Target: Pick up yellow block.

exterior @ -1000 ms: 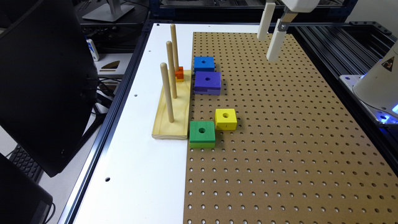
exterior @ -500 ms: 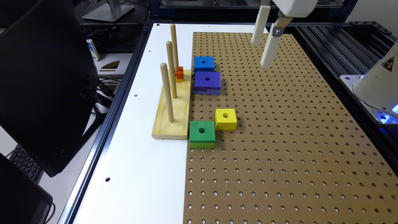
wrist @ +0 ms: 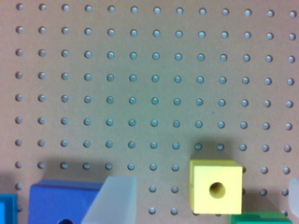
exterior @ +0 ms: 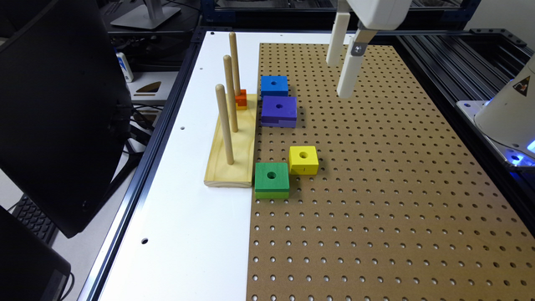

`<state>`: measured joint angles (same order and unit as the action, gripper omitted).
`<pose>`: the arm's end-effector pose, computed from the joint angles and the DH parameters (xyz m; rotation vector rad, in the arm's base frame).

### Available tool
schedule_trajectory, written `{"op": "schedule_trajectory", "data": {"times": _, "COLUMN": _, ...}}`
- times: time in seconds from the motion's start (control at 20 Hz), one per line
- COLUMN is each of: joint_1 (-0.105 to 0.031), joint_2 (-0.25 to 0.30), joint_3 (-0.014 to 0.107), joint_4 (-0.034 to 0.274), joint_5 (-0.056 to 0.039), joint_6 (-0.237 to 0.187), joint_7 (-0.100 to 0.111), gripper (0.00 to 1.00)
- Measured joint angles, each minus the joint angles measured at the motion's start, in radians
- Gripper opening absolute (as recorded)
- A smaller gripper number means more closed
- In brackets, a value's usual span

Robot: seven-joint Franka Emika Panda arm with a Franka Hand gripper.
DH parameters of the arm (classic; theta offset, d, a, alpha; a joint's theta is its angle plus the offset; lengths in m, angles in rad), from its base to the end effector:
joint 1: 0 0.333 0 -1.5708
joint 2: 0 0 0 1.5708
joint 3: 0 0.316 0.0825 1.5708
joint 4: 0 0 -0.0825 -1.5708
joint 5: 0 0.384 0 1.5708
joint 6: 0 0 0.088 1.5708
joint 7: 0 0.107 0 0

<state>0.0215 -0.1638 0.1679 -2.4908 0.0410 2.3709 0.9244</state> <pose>0.4503 0.0863 0.3507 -2.8918 1.1642 -0.0541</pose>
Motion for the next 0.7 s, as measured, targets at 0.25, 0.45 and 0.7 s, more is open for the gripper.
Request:
{"op": "schedule_trajectory", "data": {"times": 0.25, "joint_1": -0.001, "joint_2": 0.016, "joint_3": 0.004, "joint_4": 0.014, "joint_5": 0.0000, "joint_6": 0.000, "joint_7": 0.003, "gripper": 1.00}}
{"op": "schedule_trajectory", "data": {"times": 0.45, "joint_1": -0.001, "joint_2": 0.031, "joint_3": 0.006, "joint_4": 0.013, "joint_5": 0.0000, "joint_6": 0.004, "joint_7": 0.004, "gripper": 1.00}}
{"op": "schedule_trajectory", "data": {"times": 0.7, "joint_1": -0.001, "joint_2": 0.138, "joint_3": 0.006, "joint_4": 0.013, "joint_5": 0.0000, "joint_6": 0.101, "joint_7": 0.004, "gripper": 1.00}}
